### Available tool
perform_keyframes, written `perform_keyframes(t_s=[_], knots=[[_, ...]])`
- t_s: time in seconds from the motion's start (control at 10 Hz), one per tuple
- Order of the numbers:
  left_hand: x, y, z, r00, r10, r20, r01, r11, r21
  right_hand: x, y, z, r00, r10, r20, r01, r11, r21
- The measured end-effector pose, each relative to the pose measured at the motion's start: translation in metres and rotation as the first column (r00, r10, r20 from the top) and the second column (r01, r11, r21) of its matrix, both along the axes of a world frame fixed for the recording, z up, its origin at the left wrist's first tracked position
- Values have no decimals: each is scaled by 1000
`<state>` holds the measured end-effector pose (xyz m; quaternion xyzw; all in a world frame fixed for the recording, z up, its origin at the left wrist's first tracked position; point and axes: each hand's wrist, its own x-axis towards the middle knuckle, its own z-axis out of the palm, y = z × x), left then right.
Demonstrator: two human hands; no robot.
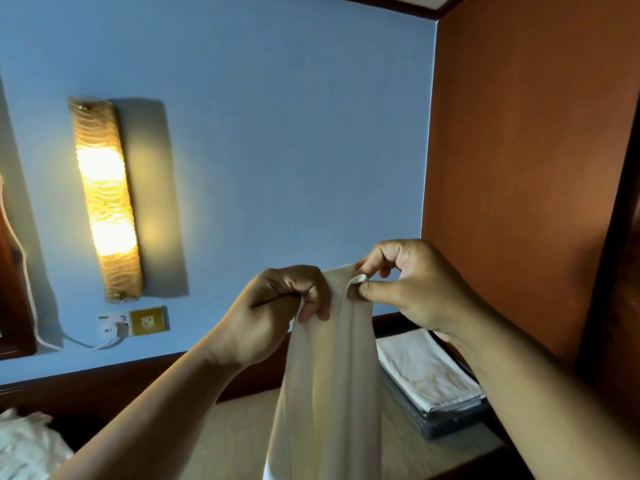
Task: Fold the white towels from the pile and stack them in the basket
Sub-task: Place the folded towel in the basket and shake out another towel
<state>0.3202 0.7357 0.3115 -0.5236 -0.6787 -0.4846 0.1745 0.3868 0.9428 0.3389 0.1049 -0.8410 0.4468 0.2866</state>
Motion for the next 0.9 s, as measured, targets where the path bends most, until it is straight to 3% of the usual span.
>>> perform_keyframes(t_s=[0.1,0.2,0.3,0.4,0.5,0.6,0.7,0.9], knots=[[3,10,7,999,32,-43,-31,999,9,-5,-2,-2,997,24,-77,-30,997,-74],[2,22,4,979,190,-72,-179,975,133,-10,0,3,992,38,-122,-60,982,-181],[0,30,5,966,50,253,-135,934,330,-15,2,7,986,14,-169,-46,981,-188],[1,29,11,854,-62,516,-73,969,238,-16,-1,7,975,1,-224,-26,994,-108],[5,28,15,885,41,465,-89,993,80,-17,-2,4,969,-4,-248,-25,993,-114],[9,29,20,859,-41,511,-15,994,105,-18,1,4,966,-43,-255,15,994,-109],[7,32,26,891,87,445,-116,992,40,-18,3,7,967,-63,-248,47,997,-69],[7,41,33,839,-21,543,3,999,34,-18,10,10,979,-68,-191,53,995,-81]])
